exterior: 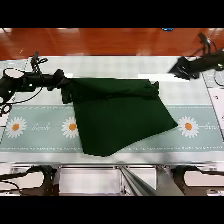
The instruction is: Fold the shirts.
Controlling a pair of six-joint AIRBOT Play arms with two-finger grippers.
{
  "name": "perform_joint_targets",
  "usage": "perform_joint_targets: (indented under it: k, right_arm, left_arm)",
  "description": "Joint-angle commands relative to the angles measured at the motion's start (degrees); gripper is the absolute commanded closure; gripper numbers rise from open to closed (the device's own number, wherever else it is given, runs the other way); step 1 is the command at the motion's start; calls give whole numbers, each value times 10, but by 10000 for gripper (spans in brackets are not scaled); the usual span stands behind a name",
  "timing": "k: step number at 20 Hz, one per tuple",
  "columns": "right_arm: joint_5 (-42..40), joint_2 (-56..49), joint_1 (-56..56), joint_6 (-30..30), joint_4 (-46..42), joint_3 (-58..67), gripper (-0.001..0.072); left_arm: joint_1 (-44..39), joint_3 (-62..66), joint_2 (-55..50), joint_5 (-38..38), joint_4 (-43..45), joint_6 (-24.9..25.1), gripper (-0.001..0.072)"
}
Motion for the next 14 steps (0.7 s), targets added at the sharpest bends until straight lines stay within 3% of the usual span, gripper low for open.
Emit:
perform_joint_targets:
  k: [1,4,7,12,14]
  right_arm:
    - [61,85,-34,13,-82,-139,306]
    - [-27,200,-33,-33,65,-400,307]
    - [-45,273,-33,-80,155,-560,307]
    - [-75,276,-32,-92,168,-658,307]
    - [-91,252,16,-93,181,-659,307]
  left_arm:
    - [5,14,-14,-20,0,1,690]
    - [2,14,-14,-31,0,1,690]
    - [-2,14,-14,-35,0,1,690]
    - [-3,14,-14,-35,0,2,690]
    - [-4,14,-14,-35,0,2,690]
